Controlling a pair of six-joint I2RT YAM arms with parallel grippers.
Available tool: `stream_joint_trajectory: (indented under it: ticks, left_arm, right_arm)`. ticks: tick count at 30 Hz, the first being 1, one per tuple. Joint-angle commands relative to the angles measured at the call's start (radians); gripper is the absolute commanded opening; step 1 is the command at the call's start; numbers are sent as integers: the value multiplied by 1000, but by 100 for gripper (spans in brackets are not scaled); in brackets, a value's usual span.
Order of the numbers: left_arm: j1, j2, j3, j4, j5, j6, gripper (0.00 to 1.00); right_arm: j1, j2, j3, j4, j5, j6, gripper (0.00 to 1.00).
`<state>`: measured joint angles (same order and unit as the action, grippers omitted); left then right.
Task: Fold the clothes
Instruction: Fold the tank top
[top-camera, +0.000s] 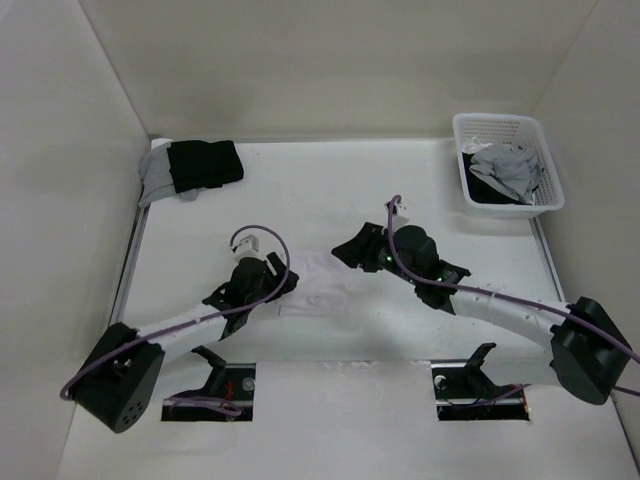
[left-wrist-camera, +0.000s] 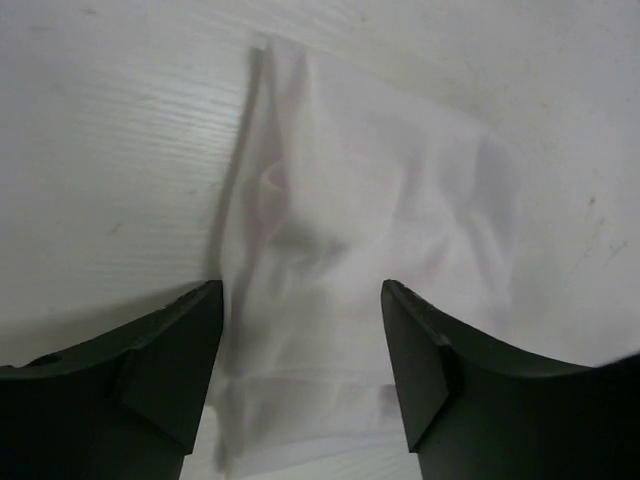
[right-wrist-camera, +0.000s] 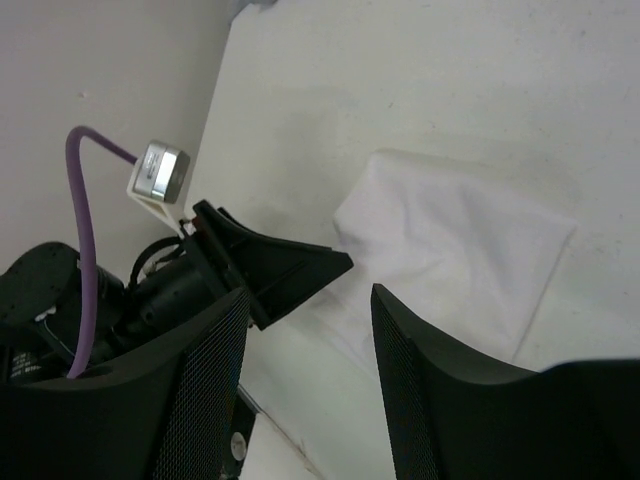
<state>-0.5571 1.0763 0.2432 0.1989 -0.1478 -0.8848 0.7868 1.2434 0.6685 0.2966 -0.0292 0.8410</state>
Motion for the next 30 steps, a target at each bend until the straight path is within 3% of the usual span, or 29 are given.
stream_joint_trajectory:
  ticks: [1,5,9,12,18,24,25,30]
  left_arm:
    - [-3,176,10,152,151,44,59]
    - [-22,411,51,388,289,23,33]
    - [-45,556,106,529,300,-5,7]
    - [-66,573,172,554,291,-22,0]
    - [-102,542,333,426,271,9,0]
    - [-126,508,220,396,153,10,2]
    - [-119,501,205,389,149,4,6]
    - [-79,418,121,373,113,-19,50]
  right_arm:
    - [7,-35,-24,-24,29,-20,57]
    - [7,-59,-35,-27,31,-22,57]
    - [-1,-113,-64,-36,34,-19,57]
    - [-24,-186,-101,-51,41,-13,57]
    - [-80,-315,-167,-111,49,-11,57]
    - [-96,-331,-198,-129,55,-10,57]
    - [-96,-325,-198,-128,54,-10,57]
    - [-90,-312,-181,-137,52,-20,58]
